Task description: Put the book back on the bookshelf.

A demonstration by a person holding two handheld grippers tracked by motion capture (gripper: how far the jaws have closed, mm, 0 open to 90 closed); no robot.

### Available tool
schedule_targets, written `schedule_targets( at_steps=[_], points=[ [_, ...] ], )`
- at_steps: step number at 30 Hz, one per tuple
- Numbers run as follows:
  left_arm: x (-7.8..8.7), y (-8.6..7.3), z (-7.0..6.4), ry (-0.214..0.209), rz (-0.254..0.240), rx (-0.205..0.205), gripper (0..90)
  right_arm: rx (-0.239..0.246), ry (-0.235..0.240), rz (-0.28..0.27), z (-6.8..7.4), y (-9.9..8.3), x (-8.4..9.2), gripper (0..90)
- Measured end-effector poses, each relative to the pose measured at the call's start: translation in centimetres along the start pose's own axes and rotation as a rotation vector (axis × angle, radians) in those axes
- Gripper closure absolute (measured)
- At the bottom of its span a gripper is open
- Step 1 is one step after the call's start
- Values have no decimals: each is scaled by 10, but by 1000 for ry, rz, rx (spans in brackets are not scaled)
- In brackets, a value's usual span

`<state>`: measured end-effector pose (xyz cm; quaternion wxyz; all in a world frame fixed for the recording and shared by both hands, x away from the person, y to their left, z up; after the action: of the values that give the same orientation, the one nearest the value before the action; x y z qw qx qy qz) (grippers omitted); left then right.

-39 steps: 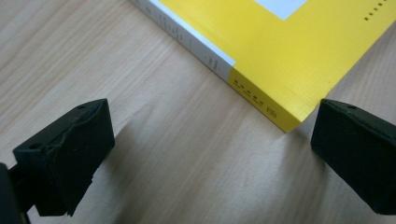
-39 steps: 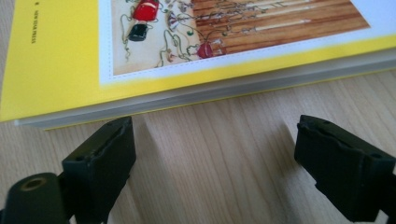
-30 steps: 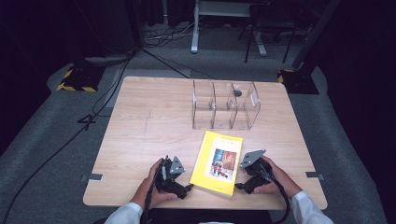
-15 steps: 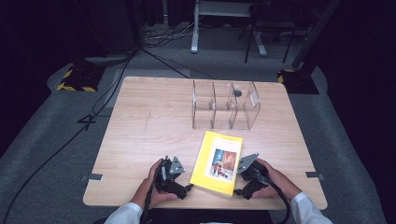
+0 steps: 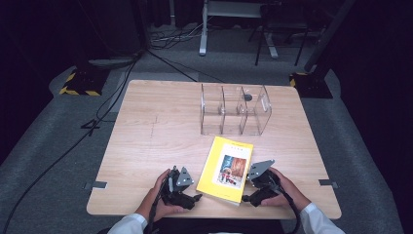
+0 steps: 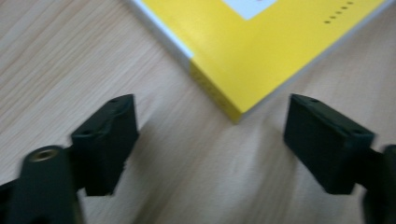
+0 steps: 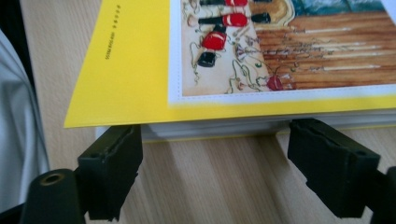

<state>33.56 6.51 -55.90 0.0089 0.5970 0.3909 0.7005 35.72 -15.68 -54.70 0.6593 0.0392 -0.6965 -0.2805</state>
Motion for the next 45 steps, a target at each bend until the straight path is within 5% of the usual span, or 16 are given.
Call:
schedule_targets(
  at_steps=[2,8,15,26,29,34,38,45],
  points=[
    [0,3,-7,-10,-11,-14,150,-19,5,-31,1,3,4,200],
    [7,16,-17,-12,-65,-42,168,-22,6,-89,2,12,11,206],
    [-8,33,-42,-25,-51,-113,168,-39,20,-136,2,23,17,214],
    [-23,49,-52,100,-39,-154,172,-44,20,-148,5,36,21,215],
    [-22,51,-50,130,-51,-156,241,-54,25,-144,5,37,23,217],
    [-15,53,-46,116,-94,-135,374,-55,36,-157,6,37,27,216],
    [-5,54,-48,107,-144,-180,562,-63,46,-181,7,35,35,217],
    [6,55,-46,98,-177,-200,739,-59,35,-221,5,31,46,233]
  ],
)
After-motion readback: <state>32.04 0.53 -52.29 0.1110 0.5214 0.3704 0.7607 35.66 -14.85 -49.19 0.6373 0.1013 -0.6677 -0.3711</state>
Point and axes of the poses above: each handheld gripper's, and its own axes: x roughly backward along the jaws, y roughly out of its top, z roughly to its left, the point moved 8 cm from there along -x, roughly forward along the jaws, and after that the axes turned 8 degrees about z, right-handed, at the moved point
